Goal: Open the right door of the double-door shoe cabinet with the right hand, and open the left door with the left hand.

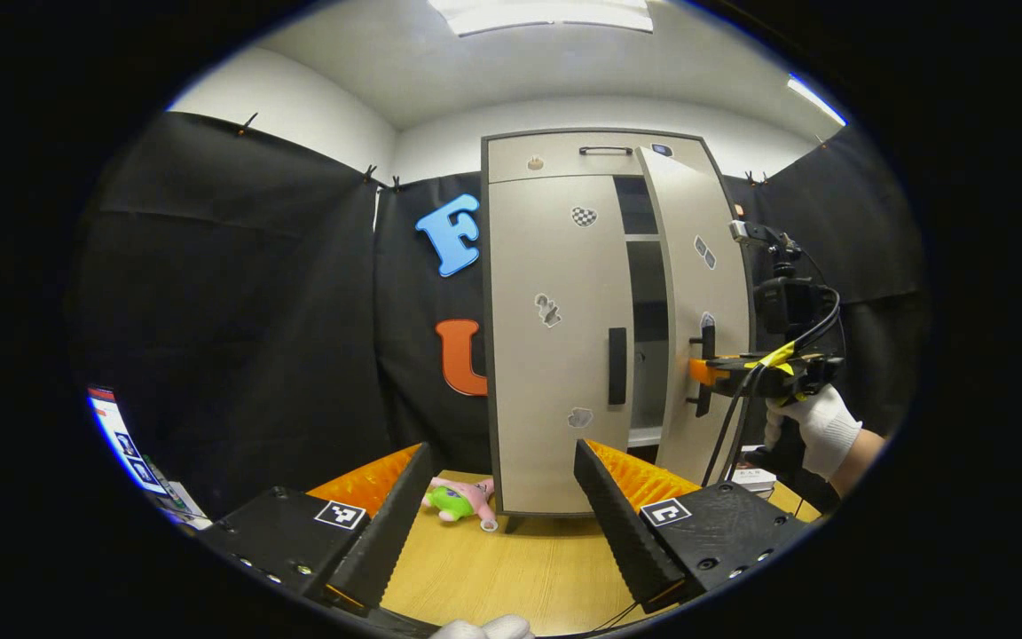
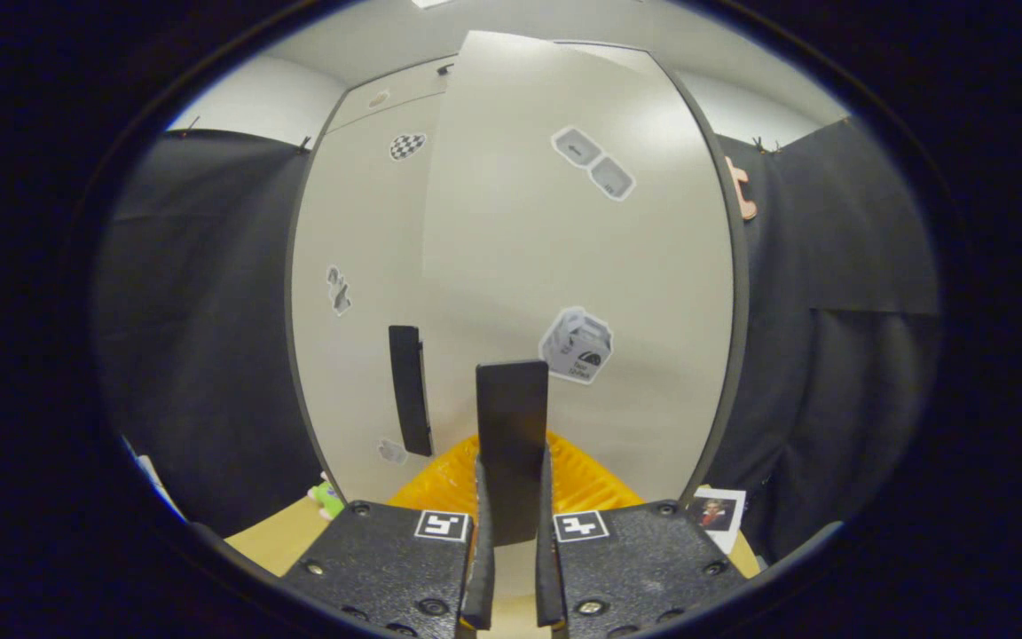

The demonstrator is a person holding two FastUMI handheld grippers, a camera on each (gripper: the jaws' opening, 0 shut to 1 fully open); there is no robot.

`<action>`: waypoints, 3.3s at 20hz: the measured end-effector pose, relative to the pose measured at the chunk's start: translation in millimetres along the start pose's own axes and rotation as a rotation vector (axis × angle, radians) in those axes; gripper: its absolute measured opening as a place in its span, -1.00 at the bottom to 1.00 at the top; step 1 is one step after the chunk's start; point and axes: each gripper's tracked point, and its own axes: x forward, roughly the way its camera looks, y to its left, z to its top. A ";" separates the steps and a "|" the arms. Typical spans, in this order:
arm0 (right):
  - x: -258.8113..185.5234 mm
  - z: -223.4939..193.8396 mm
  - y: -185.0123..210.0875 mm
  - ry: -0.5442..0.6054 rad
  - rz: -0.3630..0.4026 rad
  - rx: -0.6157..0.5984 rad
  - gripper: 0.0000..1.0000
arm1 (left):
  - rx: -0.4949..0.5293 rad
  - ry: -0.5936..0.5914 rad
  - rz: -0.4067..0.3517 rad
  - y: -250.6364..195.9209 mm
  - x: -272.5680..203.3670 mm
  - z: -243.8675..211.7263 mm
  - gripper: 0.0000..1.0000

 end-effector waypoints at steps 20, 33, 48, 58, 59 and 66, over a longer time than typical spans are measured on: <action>-92.4 -9.9 -105.0 0.011 -0.024 0.011 -0.75 | -0.023 0.015 -0.170 -119.6 -0.3 1.1 0.93; -104.8 -10.1 -181.2 0.041 -0.068 0.049 -0.92 | -0.046 0.000 -0.192 -149.8 0.9 10.3 0.93; -123.8 -4.4 -186.9 0.005 -0.144 0.012 -0.82 | -0.044 0.009 -0.199 -137.1 -1.7 10.9 0.93; -171.7 -7.2 -161.1 0.000 -0.210 0.055 0.83 | -0.018 0.023 -0.214 -106.4 17.1 2.7 0.93; -175.4 -10.4 -151.7 0.003 -0.204 0.056 0.93 | -0.015 0.027 -0.214 -102.2 19.8 0.9 0.93; -195.9 -38.2 -81.3 0.003 -0.160 0.088 0.98 | -0.010 0.047 -0.196 -74.7 41.4 -9.4 0.93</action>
